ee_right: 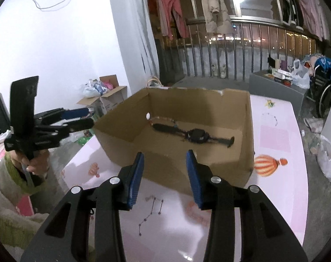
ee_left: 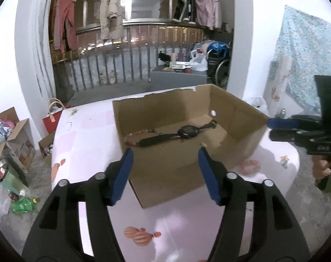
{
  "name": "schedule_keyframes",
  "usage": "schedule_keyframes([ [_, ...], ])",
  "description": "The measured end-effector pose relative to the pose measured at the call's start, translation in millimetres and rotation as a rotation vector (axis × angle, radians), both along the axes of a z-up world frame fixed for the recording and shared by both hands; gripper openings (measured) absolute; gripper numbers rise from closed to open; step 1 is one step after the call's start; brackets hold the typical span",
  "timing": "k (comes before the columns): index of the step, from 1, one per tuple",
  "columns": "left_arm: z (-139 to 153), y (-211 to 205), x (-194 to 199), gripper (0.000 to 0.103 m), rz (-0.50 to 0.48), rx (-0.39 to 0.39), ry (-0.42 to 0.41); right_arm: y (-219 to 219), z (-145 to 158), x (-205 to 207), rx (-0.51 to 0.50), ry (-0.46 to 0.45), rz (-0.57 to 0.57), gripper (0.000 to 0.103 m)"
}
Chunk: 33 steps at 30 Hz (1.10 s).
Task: Organize jewelry
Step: 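Withdraw both tools from the box toward the pink bead bracelet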
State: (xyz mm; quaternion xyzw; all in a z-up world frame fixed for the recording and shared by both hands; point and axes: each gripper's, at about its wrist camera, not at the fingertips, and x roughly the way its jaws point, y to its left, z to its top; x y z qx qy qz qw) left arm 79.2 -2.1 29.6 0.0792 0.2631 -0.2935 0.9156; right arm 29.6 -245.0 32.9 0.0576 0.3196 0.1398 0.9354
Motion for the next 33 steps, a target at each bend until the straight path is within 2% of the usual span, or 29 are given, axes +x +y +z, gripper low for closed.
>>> schedule_keyframes([
  [4,-8,0,-15,0.067,-0.06,-0.016,0.027,-1,-12,-7,0.012,0.035,-0.015,0.039],
  [10,-29,-20,-28,0.068,-0.112,0.034,0.048,-2,-35,-14,0.056,0.1,-0.049,0.039],
  [17,-62,-55,-31,0.068,-0.167,0.108,0.088,8,-54,-16,0.014,0.136,-0.055,0.036],
  [27,-100,-83,-28,0.068,-0.159,0.218,0.089,15,-69,-2,0.038,0.156,-0.05,0.028],
  [33,-105,-76,-29,0.068,-0.138,0.226,0.108,36,-80,16,0.019,0.18,0.048,0.028],
])
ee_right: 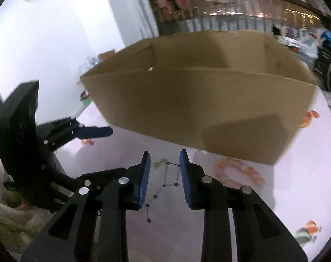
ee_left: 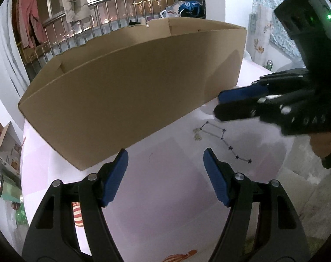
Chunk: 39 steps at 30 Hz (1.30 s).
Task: Organize jewelry
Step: 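Withdraw both tools from the box toward the pink bead bracelet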
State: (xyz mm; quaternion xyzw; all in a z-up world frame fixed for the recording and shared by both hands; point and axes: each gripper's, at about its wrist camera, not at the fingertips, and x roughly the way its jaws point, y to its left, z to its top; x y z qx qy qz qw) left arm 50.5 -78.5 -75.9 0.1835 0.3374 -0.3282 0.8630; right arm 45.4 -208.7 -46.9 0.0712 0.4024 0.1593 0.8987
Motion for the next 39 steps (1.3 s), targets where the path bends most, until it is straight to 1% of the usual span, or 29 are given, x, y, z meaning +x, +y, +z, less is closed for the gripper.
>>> schedule_keyframes([
  [3,0,2,1,0.068,0.012,0.004,0.0,11,-8,10,-0.041,0.018,0.051,0.028],
  [8,-1,8,0,0.068,0.031,0.005,-0.004,19,-13,19,-0.101,0.015,0.097,0.026],
  [9,-2,8,0,0.068,0.033,0.004,-0.004,20,-13,19,-0.109,0.014,0.101,0.022],
  [10,-2,8,0,0.068,0.034,0.003,-0.005,20,-14,20,-0.113,0.016,0.104,0.02],
  [12,-2,9,2,0.068,0.033,0.002,-0.005,21,-17,22,-0.116,0.032,0.112,0.012],
  [15,-4,8,0,0.068,0.032,0.001,-0.004,21,-22,24,-0.118,0.057,0.124,0.007],
  [24,-6,9,-7,0.068,0.019,-0.001,0.0,21,-22,9,-0.007,0.1,0.169,0.006],
  [27,-7,7,-9,0.068,0.005,0.0,0.0,13,-16,4,0.017,0.096,0.145,0.006],
  [31,-7,1,-9,0.067,-0.034,-0.002,0.003,-6,-4,-3,0.053,0.073,0.076,0.006],
  [32,-7,-1,-9,0.066,-0.046,-0.002,0.002,-13,-1,-5,0.063,0.067,0.051,0.006],
  [34,-9,-7,-11,0.058,-0.077,0.006,0.001,-24,4,-9,0.079,0.059,0.01,0.006],
  [35,-10,-10,-12,0.056,-0.091,0.012,0.002,-25,4,-11,0.081,0.057,-0.006,0.006],
  [37,-11,-15,-12,0.044,-0.111,0.013,0.014,-34,6,-13,0.086,0.052,-0.037,0.006],
  [39,-12,-19,-11,0.036,-0.121,0.02,0.025,-41,8,-17,0.093,0.046,-0.07,0.006],
])
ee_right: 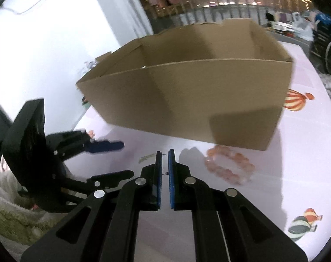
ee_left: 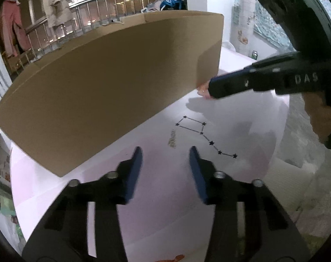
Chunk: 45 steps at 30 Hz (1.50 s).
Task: Organize jewelry
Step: 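Grasp the pink bead bracelet with the right tool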
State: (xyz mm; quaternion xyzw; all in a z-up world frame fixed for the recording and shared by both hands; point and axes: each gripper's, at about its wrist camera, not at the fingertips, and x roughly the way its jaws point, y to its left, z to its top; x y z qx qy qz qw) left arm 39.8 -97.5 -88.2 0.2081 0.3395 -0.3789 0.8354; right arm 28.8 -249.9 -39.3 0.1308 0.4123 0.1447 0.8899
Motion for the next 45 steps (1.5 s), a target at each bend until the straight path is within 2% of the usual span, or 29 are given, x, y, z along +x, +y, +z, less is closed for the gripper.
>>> schedule_keyframes([
  [4,-1,-6,5,0.022,-0.008,-0.006,0.024,-4,-1,-7,0.013,-0.006,-0.046,0.006],
  [18,1,-22,20,0.003,-0.01,-0.017,0.042,-5,-5,-14,0.028,-0.014,-0.103,0.006],
  [34,7,-1,16,0.001,0.051,-0.039,0.029,-5,-3,-16,-0.019,-0.007,-0.095,0.007],
  [38,11,5,15,0.001,0.068,-0.046,0.024,-5,-3,-16,-0.031,-0.005,-0.097,0.02],
  [45,15,10,18,0.001,0.093,-0.048,0.02,-1,-3,-12,-0.098,-0.02,-0.099,0.021],
])
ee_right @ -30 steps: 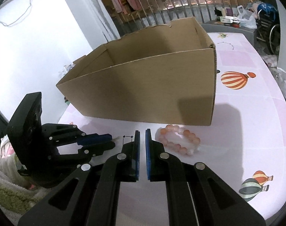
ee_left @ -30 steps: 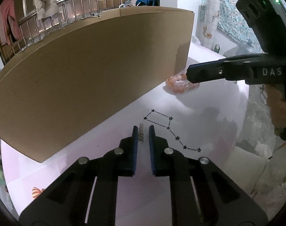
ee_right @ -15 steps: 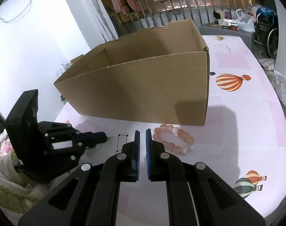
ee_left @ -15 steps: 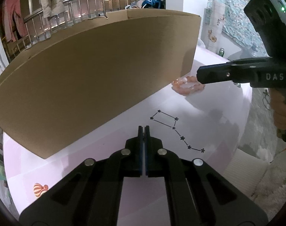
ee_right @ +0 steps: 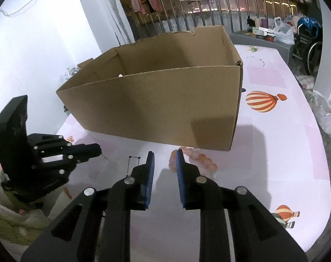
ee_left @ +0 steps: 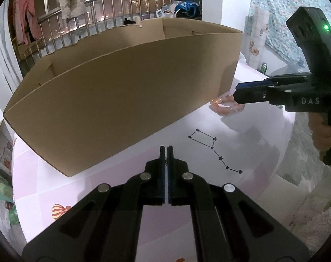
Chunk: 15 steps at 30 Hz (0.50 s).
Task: Organize jewelry
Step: 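Grasp the pink bead bracelet with the right tool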
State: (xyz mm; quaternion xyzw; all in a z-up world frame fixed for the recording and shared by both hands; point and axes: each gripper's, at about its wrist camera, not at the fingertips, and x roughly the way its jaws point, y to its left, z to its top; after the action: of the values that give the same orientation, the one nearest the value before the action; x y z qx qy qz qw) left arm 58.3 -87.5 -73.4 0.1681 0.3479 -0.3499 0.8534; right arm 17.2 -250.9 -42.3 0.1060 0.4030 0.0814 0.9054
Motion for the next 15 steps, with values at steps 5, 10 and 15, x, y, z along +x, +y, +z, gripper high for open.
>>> schedule_keyframes([
  [5,-1,-5,4,0.001,0.014,0.021,-0.002,6,-5,8,-0.106,0.015,0.002,0.021],
  [10,-3,-10,9,0.001,0.043,0.042,0.006,11,-13,15,-0.16,0.041,0.032,0.021],
  [15,-2,-11,11,0.001,0.052,0.048,0.008,14,-20,24,-0.172,0.069,0.041,0.02],
])
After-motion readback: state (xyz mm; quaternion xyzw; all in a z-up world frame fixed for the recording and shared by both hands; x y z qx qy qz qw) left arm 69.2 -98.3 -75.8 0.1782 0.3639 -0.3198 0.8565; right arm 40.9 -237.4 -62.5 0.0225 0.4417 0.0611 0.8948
